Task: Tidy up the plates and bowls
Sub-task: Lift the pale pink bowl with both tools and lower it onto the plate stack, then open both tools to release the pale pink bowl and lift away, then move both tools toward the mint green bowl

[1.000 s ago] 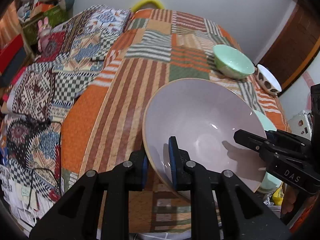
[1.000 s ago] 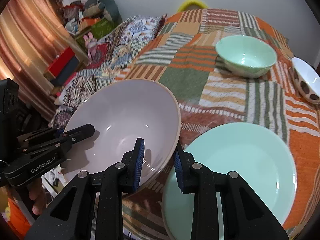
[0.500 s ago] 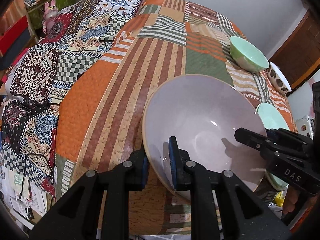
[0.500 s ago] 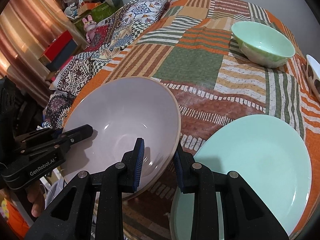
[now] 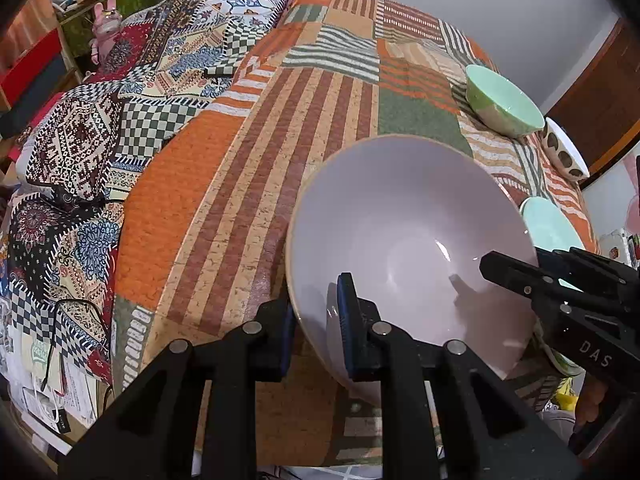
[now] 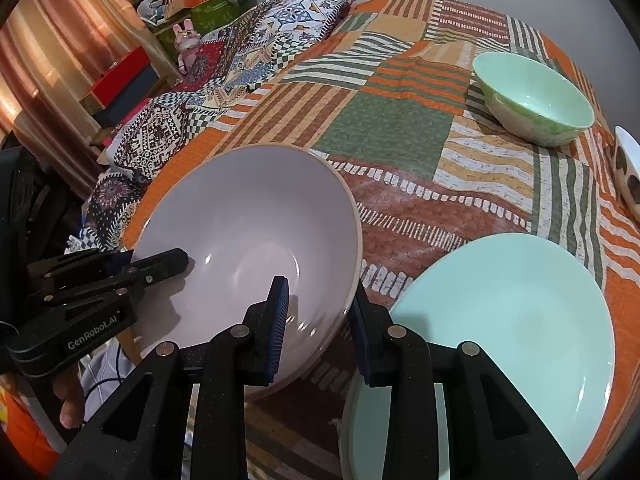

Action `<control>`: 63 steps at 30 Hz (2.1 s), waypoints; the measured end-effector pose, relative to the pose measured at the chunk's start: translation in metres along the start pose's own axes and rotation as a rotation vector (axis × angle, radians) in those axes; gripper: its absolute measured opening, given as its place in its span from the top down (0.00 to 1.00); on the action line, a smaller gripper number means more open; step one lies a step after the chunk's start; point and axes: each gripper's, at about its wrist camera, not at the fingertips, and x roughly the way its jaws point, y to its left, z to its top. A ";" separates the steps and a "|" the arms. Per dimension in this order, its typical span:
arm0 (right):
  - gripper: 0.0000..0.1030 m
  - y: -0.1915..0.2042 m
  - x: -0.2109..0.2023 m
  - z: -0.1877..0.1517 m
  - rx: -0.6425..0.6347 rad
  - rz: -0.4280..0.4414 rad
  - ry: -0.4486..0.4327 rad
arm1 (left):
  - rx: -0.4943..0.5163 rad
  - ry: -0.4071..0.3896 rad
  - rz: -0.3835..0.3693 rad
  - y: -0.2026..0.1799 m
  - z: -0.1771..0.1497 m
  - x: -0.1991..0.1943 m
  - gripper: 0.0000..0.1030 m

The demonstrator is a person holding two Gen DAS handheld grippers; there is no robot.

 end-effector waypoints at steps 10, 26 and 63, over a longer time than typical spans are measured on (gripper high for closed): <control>0.71 -0.010 -0.031 -0.004 0.027 0.009 -0.078 | 0.025 -0.074 0.043 -0.010 0.005 -0.031 0.82; 0.64 -0.065 -0.121 -0.007 0.119 -0.067 -0.298 | 0.154 -0.286 -0.009 -0.076 0.045 -0.103 0.66; 0.60 -0.186 -0.123 0.072 0.257 -0.165 -0.406 | 0.246 -0.227 -0.072 -0.179 0.206 0.008 0.38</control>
